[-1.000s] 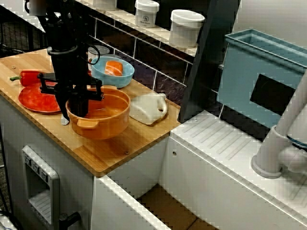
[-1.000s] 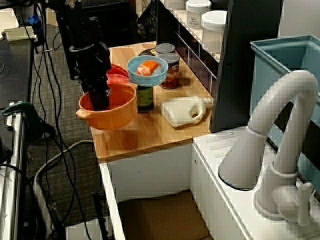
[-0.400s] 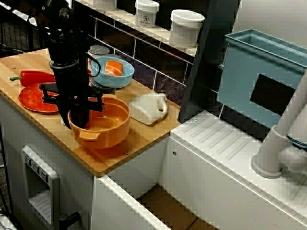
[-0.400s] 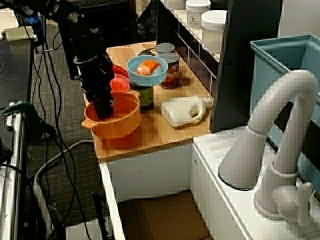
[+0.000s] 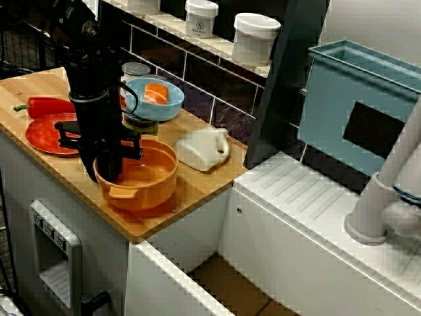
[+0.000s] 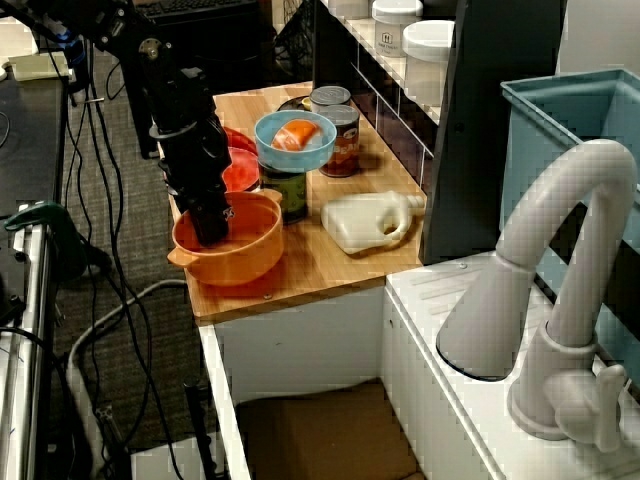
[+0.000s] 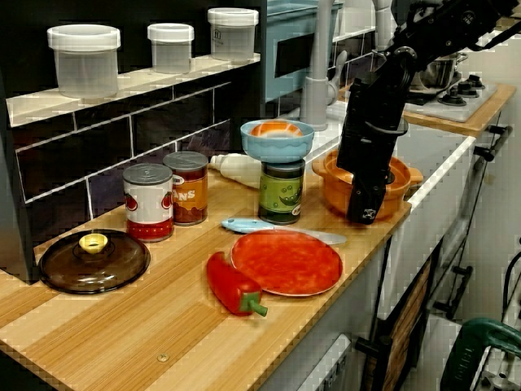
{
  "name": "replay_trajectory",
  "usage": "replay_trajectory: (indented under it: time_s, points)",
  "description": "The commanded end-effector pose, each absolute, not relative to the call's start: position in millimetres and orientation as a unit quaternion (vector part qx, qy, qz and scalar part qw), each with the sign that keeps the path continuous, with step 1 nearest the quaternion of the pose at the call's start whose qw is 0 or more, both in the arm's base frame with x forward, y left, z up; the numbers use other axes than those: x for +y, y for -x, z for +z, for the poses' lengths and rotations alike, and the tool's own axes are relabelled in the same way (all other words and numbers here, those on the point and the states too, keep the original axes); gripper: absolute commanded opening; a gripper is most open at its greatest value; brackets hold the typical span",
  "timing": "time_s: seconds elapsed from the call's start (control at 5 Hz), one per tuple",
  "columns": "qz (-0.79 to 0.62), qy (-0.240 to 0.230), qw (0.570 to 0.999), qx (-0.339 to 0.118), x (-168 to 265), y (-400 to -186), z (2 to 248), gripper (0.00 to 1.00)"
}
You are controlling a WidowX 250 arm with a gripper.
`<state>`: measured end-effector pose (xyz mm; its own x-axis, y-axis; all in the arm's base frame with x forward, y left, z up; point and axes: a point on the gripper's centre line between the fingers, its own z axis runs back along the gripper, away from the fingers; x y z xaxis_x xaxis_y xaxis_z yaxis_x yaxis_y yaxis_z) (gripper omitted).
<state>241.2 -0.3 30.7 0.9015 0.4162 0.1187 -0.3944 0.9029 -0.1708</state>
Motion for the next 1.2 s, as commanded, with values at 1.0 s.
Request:
replay_trajectory:
  time_s: [1.0]
  points:
    - [0.241, 0.081, 0.965, -0.060, 13.7, -243.9, 56.6, 1.00]
